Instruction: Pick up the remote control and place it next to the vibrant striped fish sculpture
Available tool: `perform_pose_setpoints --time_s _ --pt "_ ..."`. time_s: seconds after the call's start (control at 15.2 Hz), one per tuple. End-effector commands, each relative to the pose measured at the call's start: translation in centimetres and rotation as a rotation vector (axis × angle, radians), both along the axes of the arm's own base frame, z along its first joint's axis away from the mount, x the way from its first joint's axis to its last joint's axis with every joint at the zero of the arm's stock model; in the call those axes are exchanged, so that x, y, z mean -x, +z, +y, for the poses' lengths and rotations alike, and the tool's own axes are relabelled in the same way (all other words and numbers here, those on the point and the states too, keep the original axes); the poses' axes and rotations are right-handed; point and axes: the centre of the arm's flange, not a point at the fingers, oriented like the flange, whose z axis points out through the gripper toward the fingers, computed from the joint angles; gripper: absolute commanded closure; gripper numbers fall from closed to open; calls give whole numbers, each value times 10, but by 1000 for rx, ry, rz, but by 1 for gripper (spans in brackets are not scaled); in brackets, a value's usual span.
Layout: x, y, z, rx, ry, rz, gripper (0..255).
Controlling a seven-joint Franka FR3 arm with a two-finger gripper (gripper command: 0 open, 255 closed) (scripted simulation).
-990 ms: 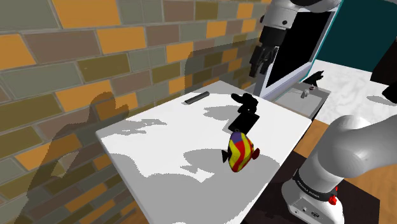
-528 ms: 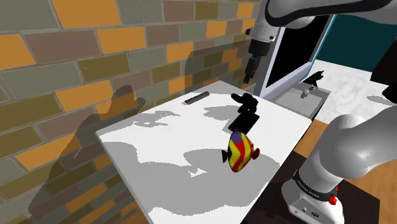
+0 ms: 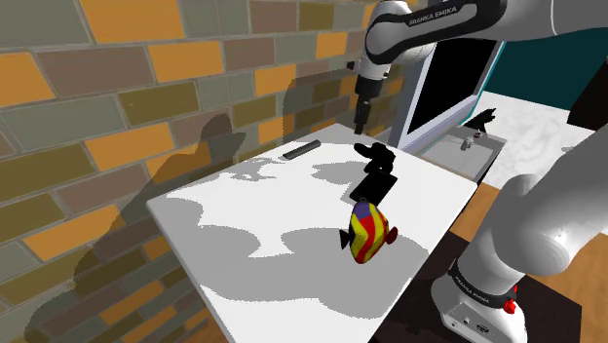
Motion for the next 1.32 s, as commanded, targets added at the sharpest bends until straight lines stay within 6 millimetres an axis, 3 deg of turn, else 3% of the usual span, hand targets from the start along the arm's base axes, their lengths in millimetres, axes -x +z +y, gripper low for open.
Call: perform_pose_setpoints --time_s 0.0,0.59,1.12,1.25 --pt "-20 -13 -3 13 90 -9 0" --pt "-119 -72 8 66 465 -47 0" --pt "-201 -123 46 113 798 -80 0" --pt "-213 -131 54 120 850 -85 0"
